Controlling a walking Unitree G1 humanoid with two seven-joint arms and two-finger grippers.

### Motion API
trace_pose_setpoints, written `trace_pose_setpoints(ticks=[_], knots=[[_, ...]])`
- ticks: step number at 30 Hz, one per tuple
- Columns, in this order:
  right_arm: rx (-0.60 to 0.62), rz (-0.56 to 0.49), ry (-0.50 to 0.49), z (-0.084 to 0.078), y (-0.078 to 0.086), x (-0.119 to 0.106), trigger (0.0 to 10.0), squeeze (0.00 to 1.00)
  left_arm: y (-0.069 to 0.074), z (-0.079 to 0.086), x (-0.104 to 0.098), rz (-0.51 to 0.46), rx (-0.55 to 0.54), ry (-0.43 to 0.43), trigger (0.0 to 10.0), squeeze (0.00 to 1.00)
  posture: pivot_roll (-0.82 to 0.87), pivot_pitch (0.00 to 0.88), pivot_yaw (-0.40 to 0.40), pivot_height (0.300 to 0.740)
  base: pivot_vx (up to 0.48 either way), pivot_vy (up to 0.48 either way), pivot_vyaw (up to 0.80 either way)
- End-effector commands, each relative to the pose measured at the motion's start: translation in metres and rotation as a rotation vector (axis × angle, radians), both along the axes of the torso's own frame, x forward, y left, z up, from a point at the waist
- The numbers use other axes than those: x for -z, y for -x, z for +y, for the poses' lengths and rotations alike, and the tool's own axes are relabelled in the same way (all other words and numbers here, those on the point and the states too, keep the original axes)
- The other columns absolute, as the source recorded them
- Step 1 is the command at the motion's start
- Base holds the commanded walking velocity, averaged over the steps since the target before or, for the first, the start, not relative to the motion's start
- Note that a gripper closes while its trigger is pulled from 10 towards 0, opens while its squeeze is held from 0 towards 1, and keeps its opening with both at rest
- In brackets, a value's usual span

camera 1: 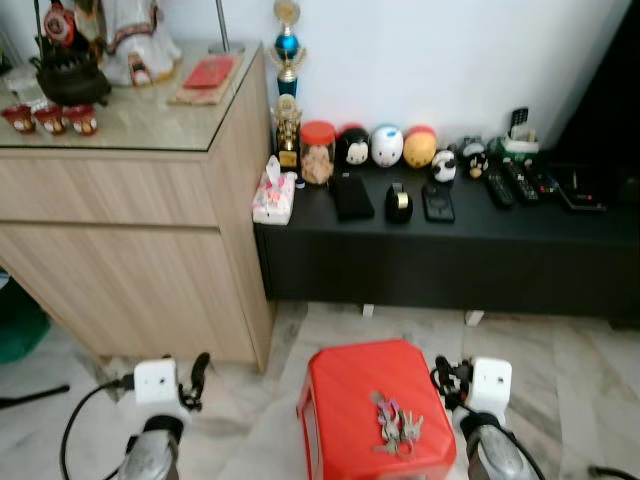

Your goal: Hang keys on a hook

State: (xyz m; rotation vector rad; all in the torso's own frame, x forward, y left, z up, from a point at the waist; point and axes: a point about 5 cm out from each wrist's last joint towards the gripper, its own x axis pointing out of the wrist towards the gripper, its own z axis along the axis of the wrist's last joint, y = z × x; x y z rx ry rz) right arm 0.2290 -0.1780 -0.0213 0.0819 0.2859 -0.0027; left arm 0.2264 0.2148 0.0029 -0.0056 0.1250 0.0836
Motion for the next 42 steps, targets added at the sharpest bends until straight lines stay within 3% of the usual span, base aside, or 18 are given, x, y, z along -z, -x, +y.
trace_pose_setpoints(ticks=[1, 7, 9, 16, 27, 42], knots=[[-0.041, -0.076, 0.004, 0.003, -0.002, -0.013, 10.0, 0.00, -0.001, -0.004, -0.018, -0.086, 0.052, -0.032, 10.0, 0.00, -0.04, 0.000, -0.032, 0.740, 0.000, 0.000, 0.00], [-0.018, -0.162, -0.028, 0.003, -0.007, -0.035, 10.0, 0.00, 0.015, -0.007, -0.032, -0.122, 0.078, -0.034, 10.0, 0.00, -0.06, 0.000, -0.021, 0.740, 0.000, 0.000, 0.00], [0.052, -0.181, -0.070, 0.000, -0.005, -0.039, 10.0, 0.00, 0.021, -0.006, -0.033, -0.116, 0.090, -0.044, 10.0, 0.00, -0.06, 0.000, -0.020, 0.740, 0.000, 0.000, 0.00], [-0.034, -0.143, -0.060, 0.016, 0.006, -0.037, 10.0, 0.00, 0.016, -0.011, -0.038, -0.103, 0.097, -0.013, 10.0, 0.00, -0.07, 0.000, -0.032, 0.740, 0.000, 0.000, 0.00], [-0.016, -0.128, -0.064, 0.007, 0.002, -0.048, 10.0, 0.00, 0.025, -0.015, -0.053, -0.102, 0.116, -0.019, 10.0, 0.00, -0.06, 0.000, -0.030, 0.740, 0.000, 0.000, 0.00], [-0.021, -0.071, -0.056, 0.011, 0.000, -0.047, 10.0, 0.00, 0.016, -0.008, -0.057, -0.093, 0.070, -0.034, 10.0, 0.00, -0.05, 0.000, -0.025, 0.725, 0.000, 0.000, 0.00]])
